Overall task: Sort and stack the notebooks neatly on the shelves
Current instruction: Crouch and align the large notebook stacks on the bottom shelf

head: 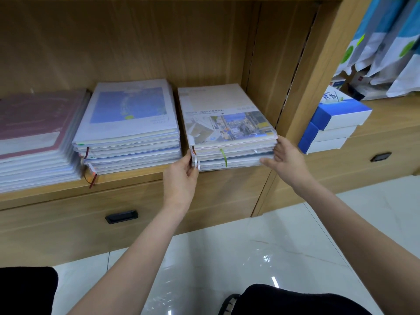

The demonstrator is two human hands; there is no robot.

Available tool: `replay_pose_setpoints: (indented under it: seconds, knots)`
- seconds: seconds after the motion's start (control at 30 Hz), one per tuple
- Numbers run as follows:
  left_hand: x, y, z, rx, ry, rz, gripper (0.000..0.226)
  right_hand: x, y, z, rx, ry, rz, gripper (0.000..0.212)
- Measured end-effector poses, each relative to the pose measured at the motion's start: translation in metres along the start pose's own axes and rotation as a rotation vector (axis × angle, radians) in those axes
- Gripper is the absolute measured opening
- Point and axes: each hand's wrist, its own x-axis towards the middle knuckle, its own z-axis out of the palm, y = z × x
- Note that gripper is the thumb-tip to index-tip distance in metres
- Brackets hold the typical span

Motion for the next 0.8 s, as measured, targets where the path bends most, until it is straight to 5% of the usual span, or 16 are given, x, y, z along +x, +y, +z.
replay_pose_setpoints:
  seconds: [0.63, 0.8]
  knots:
    - [0.0, 0.004, 0.005, 0.07, 0.087, -0.012, 0.032, -0.005, 0.0, 0.006, -0.024, 0.226, -0.002, 0.053]
    - [-0.004, 0.004, -0.007, -0.204, -0.074, -0.066, 0.048, -0.005, 0.002, 0.002, 0.044, 0.165, 0.022, 0.065]
